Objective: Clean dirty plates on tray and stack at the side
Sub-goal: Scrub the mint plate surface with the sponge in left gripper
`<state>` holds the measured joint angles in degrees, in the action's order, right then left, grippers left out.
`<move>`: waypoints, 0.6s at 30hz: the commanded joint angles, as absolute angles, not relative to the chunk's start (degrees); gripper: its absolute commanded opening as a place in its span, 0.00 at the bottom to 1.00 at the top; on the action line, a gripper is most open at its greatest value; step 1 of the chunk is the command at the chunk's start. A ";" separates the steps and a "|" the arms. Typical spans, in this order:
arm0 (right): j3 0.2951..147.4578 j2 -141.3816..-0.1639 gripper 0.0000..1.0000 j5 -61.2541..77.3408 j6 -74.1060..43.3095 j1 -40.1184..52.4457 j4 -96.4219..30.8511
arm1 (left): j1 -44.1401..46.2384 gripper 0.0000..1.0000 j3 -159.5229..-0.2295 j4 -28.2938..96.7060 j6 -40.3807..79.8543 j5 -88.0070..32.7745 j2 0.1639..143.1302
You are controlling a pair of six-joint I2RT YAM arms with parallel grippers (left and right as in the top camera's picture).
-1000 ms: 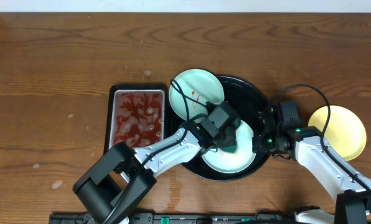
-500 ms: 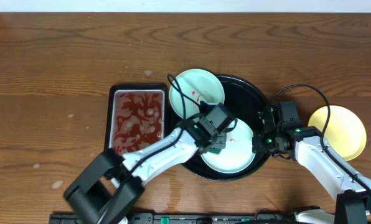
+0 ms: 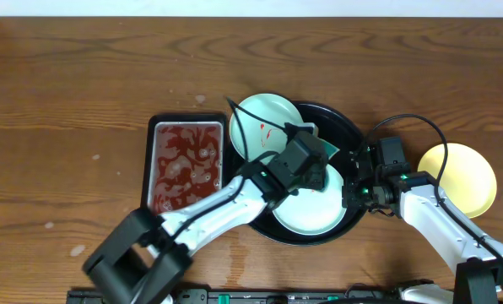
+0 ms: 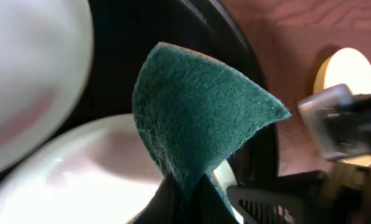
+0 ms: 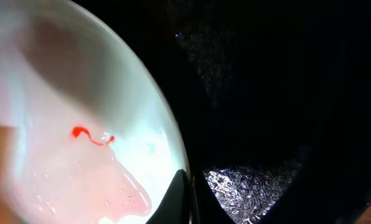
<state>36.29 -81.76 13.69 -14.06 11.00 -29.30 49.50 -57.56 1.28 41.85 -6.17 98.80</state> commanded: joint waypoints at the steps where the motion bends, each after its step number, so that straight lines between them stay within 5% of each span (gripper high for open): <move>1: 36.10 -82.13 0.01 13.32 -14.74 11.35 -29.36 | 50.76 0.08 -57.63 -1.02 45.15 -8.64 102.61; 18: 36.10 -82.13 0.01 13.32 -14.72 11.35 -29.39 | 51.51 0.07 -57.63 20.14 37.21 10.13 104.99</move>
